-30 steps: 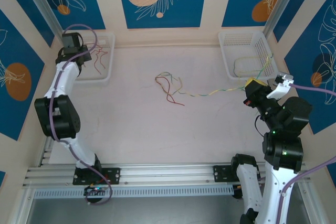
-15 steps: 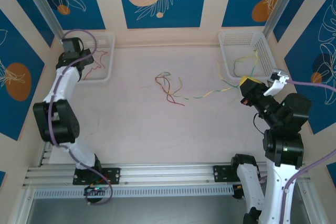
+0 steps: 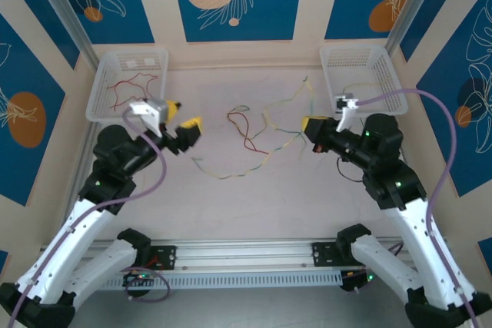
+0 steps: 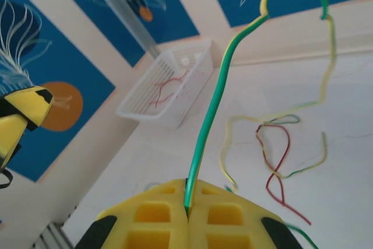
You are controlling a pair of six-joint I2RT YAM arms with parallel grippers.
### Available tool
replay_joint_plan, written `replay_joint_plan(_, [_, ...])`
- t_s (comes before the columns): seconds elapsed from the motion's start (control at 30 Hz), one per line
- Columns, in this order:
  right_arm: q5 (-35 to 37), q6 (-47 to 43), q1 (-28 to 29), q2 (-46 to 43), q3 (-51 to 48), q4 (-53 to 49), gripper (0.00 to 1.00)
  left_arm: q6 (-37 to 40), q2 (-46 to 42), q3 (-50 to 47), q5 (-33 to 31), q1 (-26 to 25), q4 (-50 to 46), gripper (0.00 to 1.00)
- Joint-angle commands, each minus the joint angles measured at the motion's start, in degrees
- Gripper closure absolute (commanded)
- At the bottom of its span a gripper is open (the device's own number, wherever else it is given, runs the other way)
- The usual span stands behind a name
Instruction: Untangle the cables
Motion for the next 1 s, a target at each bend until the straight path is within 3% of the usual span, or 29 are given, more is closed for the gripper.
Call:
replay_joint_plan(0.0, [5.23,-3.84,5.06,3.98,1.57,3.78,1.00,6.75,-1.57,-3.68,9.82,-4.80,1.32,0.22])
replay_joint_plan(0.1, [3.85,-8.21,9.65,7.06,1.10,7.07,1.00,6.18,-1.18,-5.68,10.34,-6.44,3.43,0.19])
replay_joint_plan(0.23, [-0.67,-14.85,13.85,8.92,-0.58,11.51,1.00,5.80,1.34,-8.17,6.54,-6.76,7.59,0.16])
replay_joint_plan(0.5, [-5.44,-20.14,15.11,8.18,-2.66,16.18,1.00,3.33,6.98,-10.52,-2.75,-5.98,16.42,0.08])
replay_joint_plan(0.67, [-8.08,-21.28,15.33,5.13,-6.59,22.47,1.00,-2.29,12.99,-9.65,2.02,-4.72,22.16,0.08])
replay_joint_plan(0.9, [-13.15,-22.90,16.07,3.07,-9.44,25.03,1.00,-2.09,18.58,-6.33,-0.72,-4.79,21.82,0.13])
replay_joint_plan(0.97, [-12.71,-23.05,16.17,2.41,-10.21,25.80,1.00,-2.20,19.82,-5.54,-0.31,-4.73,22.15,0.19])
